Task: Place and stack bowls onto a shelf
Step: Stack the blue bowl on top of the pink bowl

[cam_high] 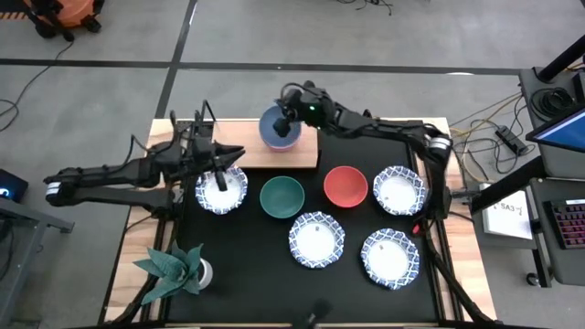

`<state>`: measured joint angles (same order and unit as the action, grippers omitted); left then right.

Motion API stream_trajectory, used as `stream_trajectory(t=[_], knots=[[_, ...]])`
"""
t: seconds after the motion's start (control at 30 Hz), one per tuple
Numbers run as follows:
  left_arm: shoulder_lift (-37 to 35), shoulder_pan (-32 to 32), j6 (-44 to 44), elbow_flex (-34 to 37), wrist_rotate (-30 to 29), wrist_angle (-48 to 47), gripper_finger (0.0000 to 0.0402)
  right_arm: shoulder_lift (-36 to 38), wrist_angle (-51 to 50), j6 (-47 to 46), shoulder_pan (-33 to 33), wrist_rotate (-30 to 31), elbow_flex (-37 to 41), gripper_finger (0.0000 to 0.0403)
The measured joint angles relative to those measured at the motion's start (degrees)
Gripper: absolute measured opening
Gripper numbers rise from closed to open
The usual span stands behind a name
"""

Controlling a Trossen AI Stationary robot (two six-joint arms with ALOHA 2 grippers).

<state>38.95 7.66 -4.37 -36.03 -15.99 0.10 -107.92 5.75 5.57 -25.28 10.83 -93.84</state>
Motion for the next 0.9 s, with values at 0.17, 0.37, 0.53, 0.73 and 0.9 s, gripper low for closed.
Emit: stream_trajectory(t=[0.17, 0.37, 0.53, 0.73, 0.9], knots=[[-3.2, 0.0, 1.3, 1.8, 0.0, 0.2, 0.0040, -6.2, -2.8, -1.8, -0.5, -0.4, -6.8, 0.0009], [-5.4, 0.0, 1.5, 2.1, 0.0, -1.3, 0.0040, -13.0, -8.7, -1.5, -0.5, 0.6, -15.2, 0.0009], [-5.8, 0.0, 1.5, 2.1, 0.0, -2.1, 0.0040, -16.9, -13.7, 0.3, -0.7, 3.9, -21.1, 0.0009], [-5.6, 0.0, 2.3, 2.1, 0.0, -2.5, 0.0040, -17.6, -15.5, -0.1, -0.8, 4.2, -21.4, 0.0009], [-5.7, 0.0, 2.3, 2.1, 0.0, -2.6, 0.0040, -17.7, -16.3, -0.4, -1.0, 4.2, -19.8, 0.0009]])
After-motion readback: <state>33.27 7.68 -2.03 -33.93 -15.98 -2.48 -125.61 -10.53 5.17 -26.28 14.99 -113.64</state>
